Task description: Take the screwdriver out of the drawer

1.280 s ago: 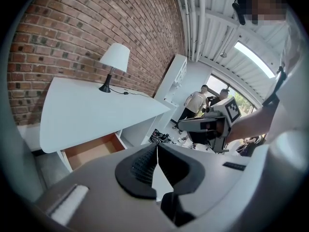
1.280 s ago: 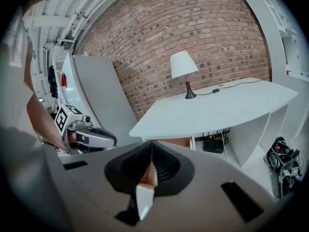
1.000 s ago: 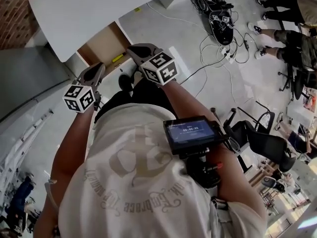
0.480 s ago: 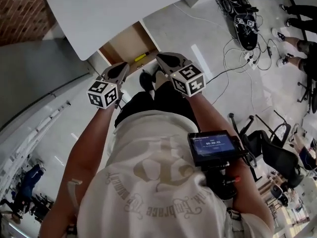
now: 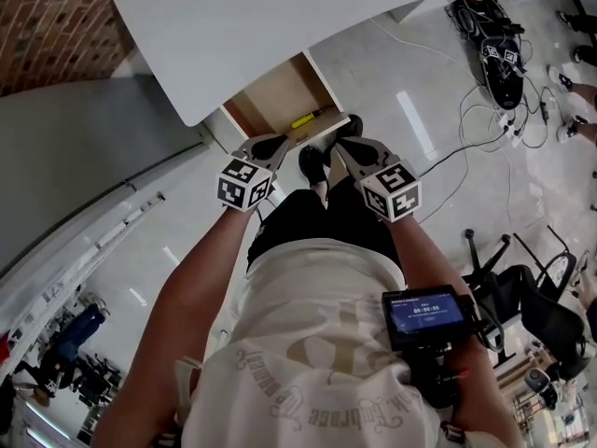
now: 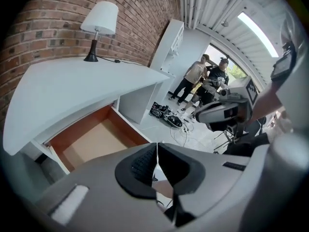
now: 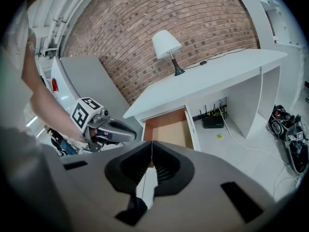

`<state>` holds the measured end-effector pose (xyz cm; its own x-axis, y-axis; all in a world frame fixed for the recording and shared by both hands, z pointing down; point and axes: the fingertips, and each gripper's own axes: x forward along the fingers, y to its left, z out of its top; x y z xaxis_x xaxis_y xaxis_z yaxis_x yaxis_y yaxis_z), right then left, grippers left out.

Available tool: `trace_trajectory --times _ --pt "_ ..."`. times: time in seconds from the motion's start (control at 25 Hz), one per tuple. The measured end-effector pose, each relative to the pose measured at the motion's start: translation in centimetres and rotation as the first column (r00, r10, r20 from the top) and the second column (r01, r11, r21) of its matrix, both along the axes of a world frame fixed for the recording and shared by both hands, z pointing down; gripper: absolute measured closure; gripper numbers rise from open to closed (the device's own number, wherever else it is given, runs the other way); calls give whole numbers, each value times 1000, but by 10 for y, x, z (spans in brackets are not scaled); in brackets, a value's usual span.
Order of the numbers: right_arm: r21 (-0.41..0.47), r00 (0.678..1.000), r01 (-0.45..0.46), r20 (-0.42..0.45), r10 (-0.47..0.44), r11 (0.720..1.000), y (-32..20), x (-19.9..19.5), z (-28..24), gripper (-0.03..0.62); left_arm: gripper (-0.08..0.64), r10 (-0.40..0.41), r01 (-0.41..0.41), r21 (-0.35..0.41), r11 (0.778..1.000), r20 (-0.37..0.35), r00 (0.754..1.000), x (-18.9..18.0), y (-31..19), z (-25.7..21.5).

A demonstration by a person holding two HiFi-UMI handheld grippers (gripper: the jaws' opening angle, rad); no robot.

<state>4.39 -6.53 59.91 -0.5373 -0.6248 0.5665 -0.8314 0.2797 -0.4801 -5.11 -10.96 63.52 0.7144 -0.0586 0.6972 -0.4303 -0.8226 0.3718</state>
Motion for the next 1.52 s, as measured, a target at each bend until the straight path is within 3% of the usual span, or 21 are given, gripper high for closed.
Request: trace_trajectory --times 0.2,0.88,1.28,1.52 --pt "-24 1000 -19 17 19 1000 10 1 16 584 549 92 -92 -6 996 49 995 7 8 22" --pt "-67 995 -78 59 82 995 18 5 75 584 546 176 -159 -120 980 154 972 14 -5 122" --pt "-77 990 -111 78 117 991 32 -10 105 584 546 321 -292 -153 944 230 919 0 -7 185" --pt "-98 978 -183 88 191 978 46 -1 124 584 546 387 -347 -184 920 267 883 -2 -2 217"
